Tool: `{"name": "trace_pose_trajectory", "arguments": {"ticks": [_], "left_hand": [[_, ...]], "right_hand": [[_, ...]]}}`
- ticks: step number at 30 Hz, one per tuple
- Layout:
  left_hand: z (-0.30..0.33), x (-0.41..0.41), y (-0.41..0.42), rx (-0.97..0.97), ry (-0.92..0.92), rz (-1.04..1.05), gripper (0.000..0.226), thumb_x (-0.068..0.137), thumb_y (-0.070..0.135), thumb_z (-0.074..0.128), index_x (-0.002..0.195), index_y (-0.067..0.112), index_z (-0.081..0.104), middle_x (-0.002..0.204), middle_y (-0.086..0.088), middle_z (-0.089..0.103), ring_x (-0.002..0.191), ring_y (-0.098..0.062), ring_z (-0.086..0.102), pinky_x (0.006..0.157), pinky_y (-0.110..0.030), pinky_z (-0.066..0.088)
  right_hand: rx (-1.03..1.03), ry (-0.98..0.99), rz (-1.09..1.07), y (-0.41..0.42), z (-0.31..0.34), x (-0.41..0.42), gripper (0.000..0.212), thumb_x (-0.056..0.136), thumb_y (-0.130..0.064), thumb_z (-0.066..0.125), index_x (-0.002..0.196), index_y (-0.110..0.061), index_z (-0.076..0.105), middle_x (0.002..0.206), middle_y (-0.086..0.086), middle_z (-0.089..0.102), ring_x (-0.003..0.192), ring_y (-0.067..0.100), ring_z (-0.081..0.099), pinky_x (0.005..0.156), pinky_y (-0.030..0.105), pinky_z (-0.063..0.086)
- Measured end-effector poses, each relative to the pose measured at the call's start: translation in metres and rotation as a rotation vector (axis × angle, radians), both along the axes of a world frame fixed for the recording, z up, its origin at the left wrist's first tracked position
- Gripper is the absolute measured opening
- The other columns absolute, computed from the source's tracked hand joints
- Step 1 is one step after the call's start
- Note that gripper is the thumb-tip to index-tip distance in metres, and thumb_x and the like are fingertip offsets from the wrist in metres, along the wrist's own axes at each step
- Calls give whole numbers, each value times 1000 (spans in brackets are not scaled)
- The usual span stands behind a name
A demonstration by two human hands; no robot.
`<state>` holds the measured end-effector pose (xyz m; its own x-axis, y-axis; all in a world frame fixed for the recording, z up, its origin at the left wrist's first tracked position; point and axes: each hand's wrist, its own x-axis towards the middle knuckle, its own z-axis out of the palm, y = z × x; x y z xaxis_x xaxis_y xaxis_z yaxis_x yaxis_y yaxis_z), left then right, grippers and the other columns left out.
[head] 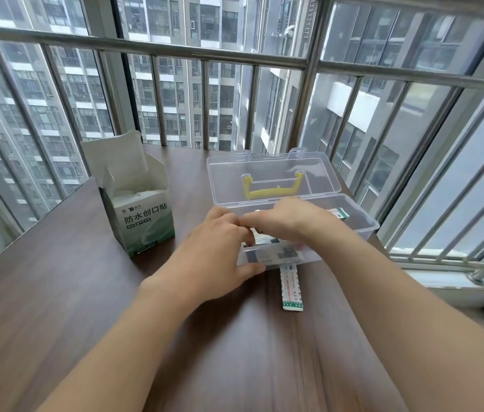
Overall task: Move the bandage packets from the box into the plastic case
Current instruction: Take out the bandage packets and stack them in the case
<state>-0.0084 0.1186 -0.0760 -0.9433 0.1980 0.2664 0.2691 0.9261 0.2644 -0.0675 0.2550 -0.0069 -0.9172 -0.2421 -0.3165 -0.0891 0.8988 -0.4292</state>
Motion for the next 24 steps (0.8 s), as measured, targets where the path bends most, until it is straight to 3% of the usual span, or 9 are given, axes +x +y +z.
{"name": "trace_pose_trajectory", "arguments": {"ticks": [3,7,9,12,14,15,17,21,24], "left_hand": [[-5,1,0,95,65,-31,47,80,53,72,117,26,61,124,7,54,128,-17,33,106,-37,40],[-7,5,0,179,117,-74,50,78,44,78,116,25,52,126,8,47,129,-17,34,107,-35,37],[-7,9,0,227,140,-72,58,75,38,82,115,23,43,129,5,39,122,-17,39,102,-35,40],[-7,13,-1,250,180,-24,72,70,37,86,117,18,35,129,3,31,106,-24,49,88,-43,48],[-8,13,0,259,196,-1,77,69,39,87,121,17,35,126,3,33,101,-25,52,85,-45,49],[-8,13,0,275,201,1,77,69,39,87,123,17,36,125,3,35,100,-23,52,85,-45,49],[-9,14,1,328,210,-7,79,68,37,88,124,20,34,123,4,38,98,-21,52,84,-44,49],[-13,14,-2,431,198,-13,85,65,35,90,126,25,30,117,5,48,101,-21,57,87,-44,50],[-15,13,-3,472,203,-16,88,64,36,91,124,28,28,122,5,50,108,-22,58,89,-43,50]], "right_hand": [[-57,-52,-24,-4,0,0,35,78,-51,59,66,-18,57,79,1,55,76,21,56,65,32,43],[-144,-103,-51,-6,5,-1,30,83,-42,58,65,-18,54,78,0,52,74,20,52,62,31,40],[-164,-143,-71,-4,9,2,22,84,-43,63,80,-21,60,88,-1,55,83,20,55,61,29,42],[-53,-132,-29,-4,9,7,39,84,-52,70,106,-22,56,109,0,53,96,23,52,60,29,40],[-24,-122,-10,-9,11,9,45,90,-48,67,121,-19,56,123,4,52,108,27,53,79,33,49],[-29,-145,-3,-13,13,9,47,93,-47,62,128,-16,55,132,8,52,117,29,52,92,38,48],[21,-198,9,-22,15,12,55,97,-48,54,140,-14,48,148,16,43,133,32,44,107,41,40],[86,-66,-37,-30,12,12,56,77,-54,68,120,-19,58,143,10,52,127,31,52,90,38,46],[32,-154,7,-29,19,13,67,93,-50,59,148,-16,43,155,5,37,144,29,36,104,39,36]]}}
